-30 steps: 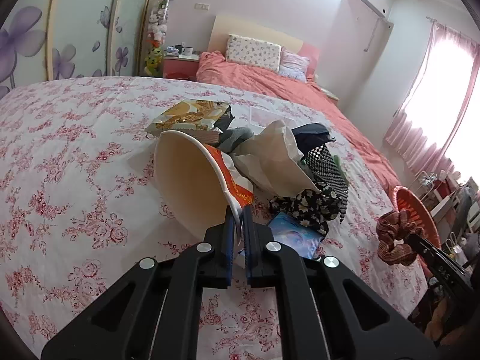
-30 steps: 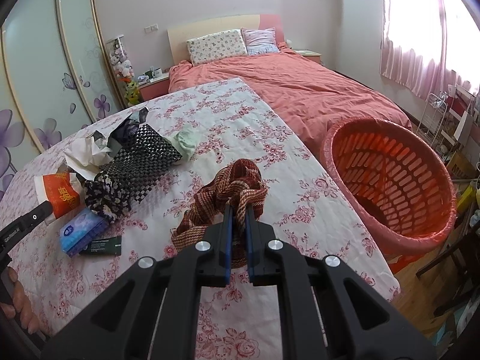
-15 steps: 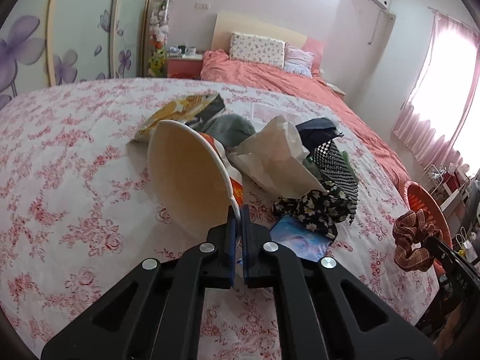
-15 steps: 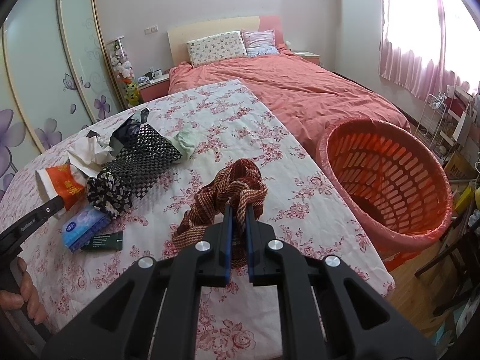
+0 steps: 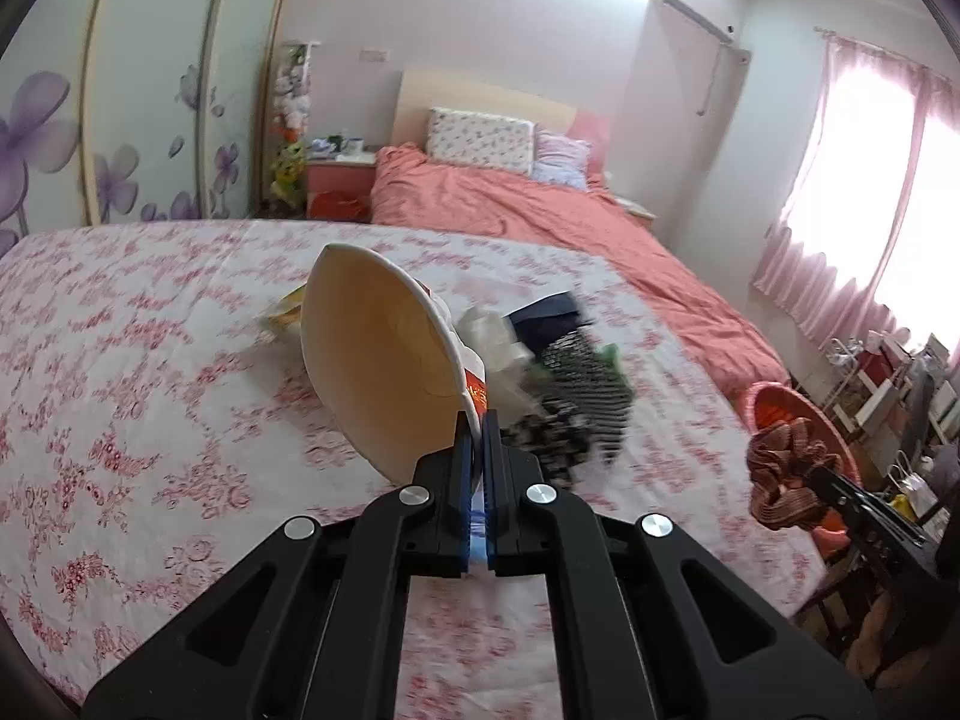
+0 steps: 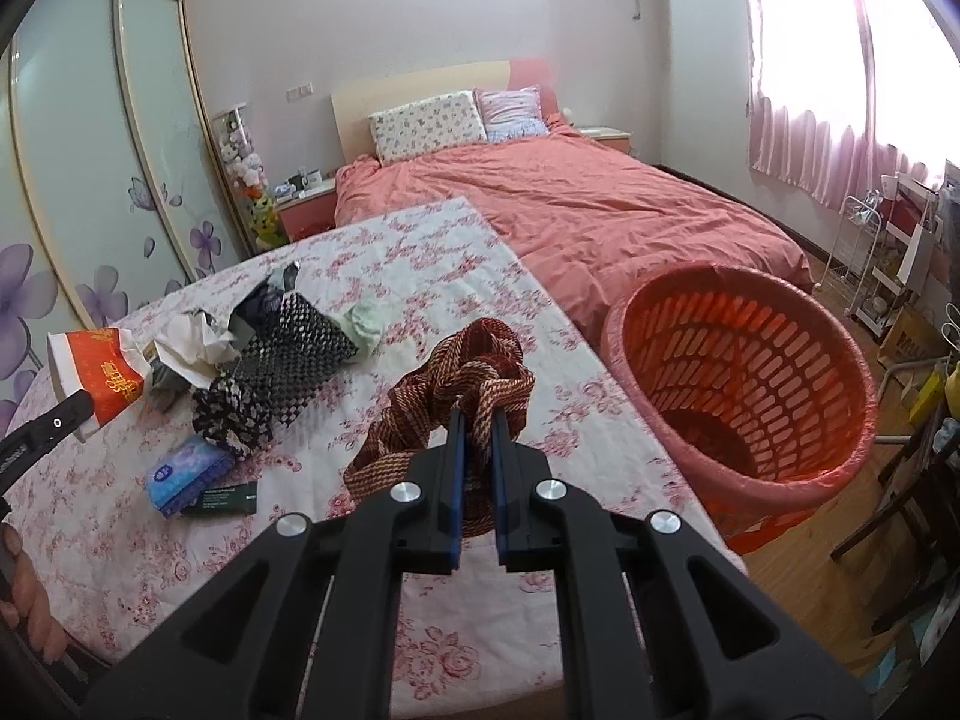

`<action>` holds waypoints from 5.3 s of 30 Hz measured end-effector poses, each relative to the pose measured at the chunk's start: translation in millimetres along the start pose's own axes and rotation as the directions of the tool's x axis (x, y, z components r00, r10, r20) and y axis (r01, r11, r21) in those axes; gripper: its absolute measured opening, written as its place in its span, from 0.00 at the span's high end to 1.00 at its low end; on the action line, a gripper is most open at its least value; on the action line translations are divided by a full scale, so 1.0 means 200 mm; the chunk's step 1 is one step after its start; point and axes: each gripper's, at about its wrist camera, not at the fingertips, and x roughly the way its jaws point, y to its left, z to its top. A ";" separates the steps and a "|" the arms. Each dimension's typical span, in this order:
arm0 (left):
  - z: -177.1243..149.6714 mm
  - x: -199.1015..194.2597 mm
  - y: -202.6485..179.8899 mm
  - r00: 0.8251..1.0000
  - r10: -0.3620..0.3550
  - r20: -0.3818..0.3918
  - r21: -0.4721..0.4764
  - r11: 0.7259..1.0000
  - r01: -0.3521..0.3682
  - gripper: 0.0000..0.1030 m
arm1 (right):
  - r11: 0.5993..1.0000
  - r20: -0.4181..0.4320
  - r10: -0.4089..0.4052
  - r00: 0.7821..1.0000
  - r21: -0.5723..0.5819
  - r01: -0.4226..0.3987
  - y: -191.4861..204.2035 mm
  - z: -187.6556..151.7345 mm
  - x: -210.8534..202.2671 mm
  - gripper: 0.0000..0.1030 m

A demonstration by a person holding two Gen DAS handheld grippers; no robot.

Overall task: Collect trash
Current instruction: 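Carry cup and cloth to the orange basket and release both, then return to the bed and grasp the blue Vinda tissue pack with left tool, then grasp the black mesh bag with the right tool while left holds tissues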

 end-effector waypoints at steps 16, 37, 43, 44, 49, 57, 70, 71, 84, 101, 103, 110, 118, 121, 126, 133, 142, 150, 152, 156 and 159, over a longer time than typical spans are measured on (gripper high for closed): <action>0.06 0.00 -0.55 0.971 -0.237 0.022 0.117 0.965 0.233 0.97 | 0.983 0.146 -0.142 0.979 0.140 0.122 -0.42 0.12 -0.21 0.92; -0.09 0.35 -1.32 0.870 -0.467 -0.155 0.252 0.833 0.492 0.97 | 0.922 0.158 -0.278 0.947 0.322 0.217 -1.02 0.18 -0.04 0.91; -0.14 0.46 -1.43 0.858 -0.468 -0.212 0.258 0.820 0.511 0.97 | 0.915 0.150 -0.276 0.949 0.342 0.213 -1.10 0.20 0.03 0.91; -0.14 0.47 -1.44 0.858 -0.464 -0.219 0.257 0.821 0.510 0.97 | 0.915 0.149 -0.275 0.950 0.345 0.211 -1.11 0.20 0.04 0.91; -0.15 0.55 -1.48 0.855 -0.444 -0.268 0.254 0.824 0.507 0.97 | 0.912 0.147 -0.257 0.955 0.362 0.190 -1.13 0.21 0.09 0.85; -0.19 0.60 -1.46 0.875 -0.383 -0.296 0.249 0.853 0.458 0.59 | 0.901 0.123 -0.276 0.953 0.379 0.212 -1.18 0.18 0.11 0.71; -0.16 0.40 -1.11 0.957 -0.215 -0.198 0.279 0.923 0.265 0.45 | 0.932 0.125 -0.296 0.947 0.252 0.259 -0.96 0.12 -0.03 0.53; -0.16 0.36 -1.04 0.967 -0.182 -0.177 0.276 0.934 0.227 0.42 | 0.938 0.124 -0.283 0.951 0.240 0.248 -0.92 0.11 -0.04 0.52; -0.14 0.18 -0.23 0.994 0.077 -0.083 0.184 0.981 -0.060 0.32 | 0.994 0.065 -0.095 0.993 0.059 0.091 -0.33 -0.02 0.00 0.48; -0.20 0.34 0.00 0.982 0.026 -0.190 0.152 0.988 0.003 0.32 | 0.999 0.029 -0.019 0.999 -0.047 0.020 0.03 -0.09 0.02 0.45; -0.20 0.35 0.00 0.979 0.013 -0.204 0.145 0.989 0.017 0.32 | 0.998 0.025 -0.016 1.000 -0.056 0.018 0.04 -0.10 0.02 0.45; -0.21 0.39 -0.01 0.972 0.009 -0.234 0.156 0.987 0.029 0.32 | 0.997 0.010 -0.004 1.000 -0.072 0.005 0.08 -0.11 0.04 0.45; -0.21 0.40 -0.04 0.970 -0.004 -0.242 0.175 0.983 0.048 0.40 | 0.997 -0.004 0.003 1.000 -0.074 -0.003 0.09 -0.12 0.06 0.45; -0.21 0.38 -0.04 0.973 -0.002 -0.233 0.177 0.983 0.045 0.42 | 0.997 -0.006 0.006 1.000 -0.078 -0.006 0.10 -0.12 0.06 0.45; -0.22 0.32 -0.02 0.978 0.007 -0.206 0.177 0.984 0.030 0.48 | 0.996 -0.009 0.013 1.000 -0.092 -0.014 0.14 -0.12 0.08 0.45; -0.21 0.36 0.02 0.972 0.024 -0.236 0.143 0.990 0.011 0.46 | 0.993 -0.017 0.028 0.999 -0.114 -0.030 0.22 -0.12 0.10 0.45; -0.19 0.39 0.02 0.974 0.041 -0.225 0.139 0.990 -0.009 0.50 | 0.992 -0.023 0.022 0.999 -0.122 -0.025 0.23 -0.10 0.13 0.44; -0.17 0.24 0.19 0.984 0.081 -0.161 0.088 0.994 -0.068 0.50 | 0.989 -0.036 0.066 0.997 -0.132 -0.070 0.32 -0.05 0.19 0.45; -0.15 0.22 0.25 0.985 0.097 -0.145 0.065 0.994 -0.088 0.50 | 0.985 -0.044 0.096 0.994 -0.139 -0.101 0.36 -0.04 0.22 0.50; -0.11 0.17 0.33 0.986 0.114 -0.122 0.033 0.993 -0.111 0.50 | 0.981 -0.077 0.136 0.988 -0.129 -0.145 0.43 0.00 0.30 0.58; -0.10 0.15 0.35 0.987 0.115 -0.108 0.029 0.993 -0.113 0.50 | 0.980 -0.094 0.142 0.985 -0.124 -0.153 0.48 0.03 0.36 0.59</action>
